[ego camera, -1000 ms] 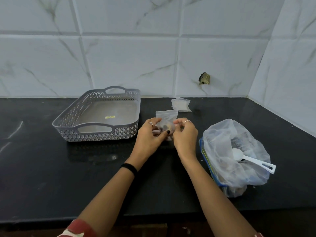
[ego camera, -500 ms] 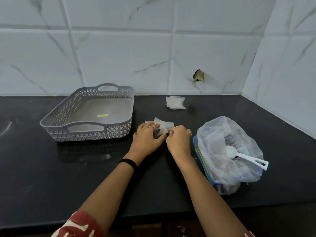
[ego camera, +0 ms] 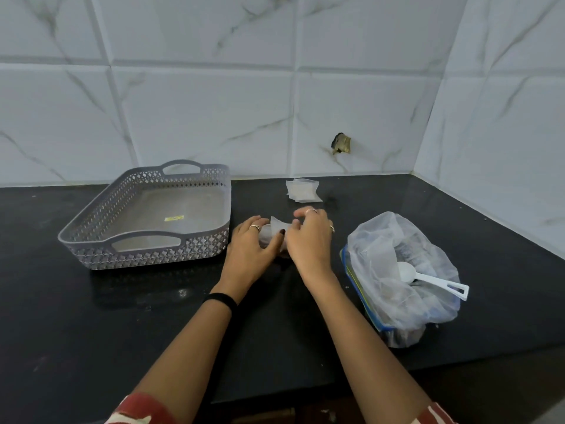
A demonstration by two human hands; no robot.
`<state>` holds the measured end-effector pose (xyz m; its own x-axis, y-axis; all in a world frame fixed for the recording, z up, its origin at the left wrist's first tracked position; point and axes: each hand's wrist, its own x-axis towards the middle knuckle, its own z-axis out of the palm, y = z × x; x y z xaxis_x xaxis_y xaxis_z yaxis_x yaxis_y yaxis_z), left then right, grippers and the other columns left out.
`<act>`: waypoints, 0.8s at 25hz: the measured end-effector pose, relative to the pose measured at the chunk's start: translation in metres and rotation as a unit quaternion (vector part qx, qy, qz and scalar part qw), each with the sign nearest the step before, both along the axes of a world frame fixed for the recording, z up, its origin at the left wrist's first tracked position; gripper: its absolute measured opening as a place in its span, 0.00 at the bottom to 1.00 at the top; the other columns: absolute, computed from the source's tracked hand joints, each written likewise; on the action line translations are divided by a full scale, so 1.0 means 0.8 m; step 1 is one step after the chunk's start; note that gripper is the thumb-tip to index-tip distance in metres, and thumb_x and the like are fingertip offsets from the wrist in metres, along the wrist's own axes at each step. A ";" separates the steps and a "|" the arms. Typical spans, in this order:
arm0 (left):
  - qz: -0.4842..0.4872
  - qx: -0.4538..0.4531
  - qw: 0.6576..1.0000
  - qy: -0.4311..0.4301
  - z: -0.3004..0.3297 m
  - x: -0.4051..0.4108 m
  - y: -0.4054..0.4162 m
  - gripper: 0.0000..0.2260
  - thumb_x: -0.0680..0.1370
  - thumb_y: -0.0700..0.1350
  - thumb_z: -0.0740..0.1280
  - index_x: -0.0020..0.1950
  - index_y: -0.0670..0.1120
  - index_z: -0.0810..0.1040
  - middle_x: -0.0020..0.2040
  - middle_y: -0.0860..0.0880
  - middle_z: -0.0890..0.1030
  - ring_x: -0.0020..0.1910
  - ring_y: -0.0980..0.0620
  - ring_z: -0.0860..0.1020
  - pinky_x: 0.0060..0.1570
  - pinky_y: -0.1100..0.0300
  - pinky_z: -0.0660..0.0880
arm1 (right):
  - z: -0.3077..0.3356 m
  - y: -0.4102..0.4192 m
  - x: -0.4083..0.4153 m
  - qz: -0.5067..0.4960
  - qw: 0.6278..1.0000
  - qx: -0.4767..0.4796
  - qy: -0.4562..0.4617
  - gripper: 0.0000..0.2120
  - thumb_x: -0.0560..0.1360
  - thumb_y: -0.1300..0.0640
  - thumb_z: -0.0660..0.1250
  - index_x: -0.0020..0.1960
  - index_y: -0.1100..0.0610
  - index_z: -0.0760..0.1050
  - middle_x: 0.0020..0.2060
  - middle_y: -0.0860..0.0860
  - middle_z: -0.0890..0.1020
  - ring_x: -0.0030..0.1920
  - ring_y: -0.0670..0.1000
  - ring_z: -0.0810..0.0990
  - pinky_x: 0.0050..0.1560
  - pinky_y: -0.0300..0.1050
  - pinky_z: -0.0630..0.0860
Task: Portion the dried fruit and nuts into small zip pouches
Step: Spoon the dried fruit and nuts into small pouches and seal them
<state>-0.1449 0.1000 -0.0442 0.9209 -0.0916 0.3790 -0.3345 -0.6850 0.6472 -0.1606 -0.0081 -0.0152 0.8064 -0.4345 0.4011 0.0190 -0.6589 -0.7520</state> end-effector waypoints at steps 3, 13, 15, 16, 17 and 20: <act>-0.005 -0.010 1.000 0.007 0.001 0.008 0.004 0.24 0.77 0.57 0.62 0.65 0.41 0.75 0.67 0.44 0.75 0.67 0.47 0.71 0.68 0.50 0.68 | 0.026 0.006 0.045 0.018 1.000 0.011 0.018 0.09 0.74 0.61 0.61 0.51 0.57 0.78 0.53 0.56 0.77 0.55 0.57 0.74 0.57 0.52 0.73; 0.044 -0.079 0.996 -0.009 -0.008 0.027 0.010 0.12 0.81 0.39 0.57 0.62 0.41 0.76 0.63 0.46 0.75 0.60 0.50 0.74 0.57 0.67 0.63 | 0.022 -0.044 0.178 -0.010 0.963 -0.125 0.239 0.24 0.76 0.51 0.65 0.68 0.60 0.68 0.66 0.57 0.71 0.67 0.58 0.68 0.66 0.55 0.66; 0.048 -0.081 0.996 -0.008 -0.007 0.030 0.010 0.12 0.81 0.39 0.57 0.61 0.41 0.76 0.62 0.46 0.75 0.59 0.52 0.74 0.55 0.69 0.63 | 0.018 -0.044 0.197 -0.005 0.950 -0.186 0.252 0.25 0.75 0.50 0.65 0.68 0.60 0.67 0.66 0.57 0.72 0.67 0.58 0.68 0.67 0.56 0.64; 0.049 -0.083 0.995 -0.003 -0.007 0.032 0.011 0.12 0.81 0.39 0.58 0.60 0.41 0.76 0.62 0.46 0.75 0.58 0.53 0.74 0.55 0.69 0.63 | 0.015 -0.044 0.206 -0.002 0.944 -0.203 0.262 0.26 0.74 0.50 0.65 0.68 0.59 0.67 0.66 0.57 0.72 0.67 0.58 0.68 0.67 0.56 0.64; 0.050 -0.087 0.995 0.003 -0.007 0.032 0.012 0.12 0.81 0.39 0.58 0.60 0.42 0.76 0.61 0.47 0.76 0.57 0.54 0.74 0.55 0.69 0.64 | 0.012 -0.044 0.212 0.002 0.939 -0.214 0.270 0.26 0.73 0.50 0.65 0.68 0.59 0.68 0.65 0.57 0.72 0.66 0.57 0.69 0.67 0.56 0.64; 0.050 -0.084 0.995 0.001 -0.008 0.030 0.013 0.11 0.81 0.39 0.58 0.59 0.43 0.77 0.60 0.48 0.75 0.56 0.56 0.74 0.55 0.67 0.66 | 0.004 -0.048 0.226 -0.004 0.937 -0.212 0.276 0.24 0.74 0.50 0.64 0.67 0.58 0.69 0.63 0.56 0.75 0.65 0.57 0.71 0.67 0.55 0.64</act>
<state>-0.1211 0.1101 -0.0508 0.9229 0.0645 0.3795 -0.2690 -0.5972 0.7557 0.0199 -0.0464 -0.0123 0.9393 -0.3376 0.0613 -0.3026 -0.8993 -0.3157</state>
